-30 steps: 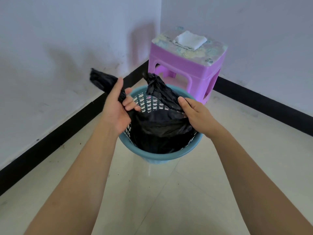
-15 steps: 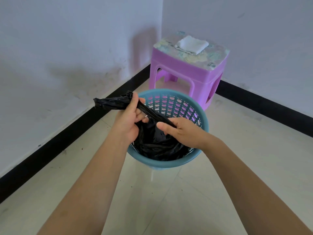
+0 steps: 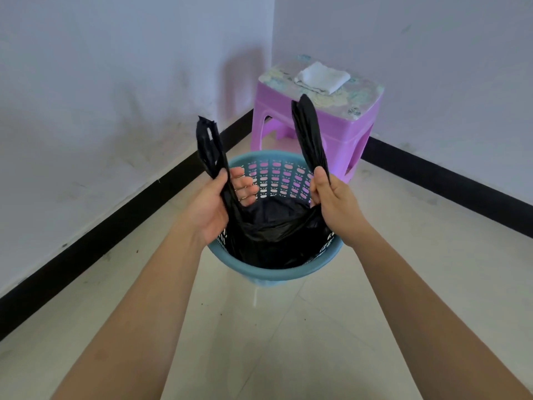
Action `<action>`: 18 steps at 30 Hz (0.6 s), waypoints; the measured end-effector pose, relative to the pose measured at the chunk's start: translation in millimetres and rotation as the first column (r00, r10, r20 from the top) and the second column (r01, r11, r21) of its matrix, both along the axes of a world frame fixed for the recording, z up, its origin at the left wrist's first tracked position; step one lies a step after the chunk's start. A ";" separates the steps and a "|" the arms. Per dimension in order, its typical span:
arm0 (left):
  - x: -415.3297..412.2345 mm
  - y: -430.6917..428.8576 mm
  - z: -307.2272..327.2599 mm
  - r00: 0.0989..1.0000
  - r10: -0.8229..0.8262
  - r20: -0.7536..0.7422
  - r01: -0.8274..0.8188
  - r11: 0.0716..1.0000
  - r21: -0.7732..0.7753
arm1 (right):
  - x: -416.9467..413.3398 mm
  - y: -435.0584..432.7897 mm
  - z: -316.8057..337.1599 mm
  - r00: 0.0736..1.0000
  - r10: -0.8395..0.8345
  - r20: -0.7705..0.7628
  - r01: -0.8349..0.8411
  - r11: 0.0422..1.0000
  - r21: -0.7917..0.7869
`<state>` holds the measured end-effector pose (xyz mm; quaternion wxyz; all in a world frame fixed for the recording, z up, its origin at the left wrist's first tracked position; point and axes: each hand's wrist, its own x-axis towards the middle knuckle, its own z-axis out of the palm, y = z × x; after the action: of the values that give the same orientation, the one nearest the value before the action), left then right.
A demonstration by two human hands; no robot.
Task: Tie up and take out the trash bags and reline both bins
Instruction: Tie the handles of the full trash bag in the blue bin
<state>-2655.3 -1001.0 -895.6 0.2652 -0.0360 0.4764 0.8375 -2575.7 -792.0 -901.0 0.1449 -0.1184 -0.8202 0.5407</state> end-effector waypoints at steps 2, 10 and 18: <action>3.9 2.5 -0.1 0.998 -0.052 -0.026 0.050 0.996 -0.076 | 1.4 -2.2 2.9 1.000 0.026 -0.017 -0.026 1.000 -0.003; 3.3 -11.3 -1.5 0.926 -0.369 0.081 0.374 0.925 -0.069 | 8.8 -1.8 15.0 0.976 0.215 0.031 -0.217 0.966 0.143; 17.8 -14.6 1.7 0.835 -0.550 -0.021 0.543 0.829 -0.135 | 12.9 -9.4 29.6 0.830 0.496 0.254 -0.548 0.809 0.212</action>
<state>-2637.6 -1015.6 -893.9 0.4767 0.1101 0.5252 0.6963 -2562.8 -801.3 -871.4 -0.0723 0.0836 -0.8978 0.4263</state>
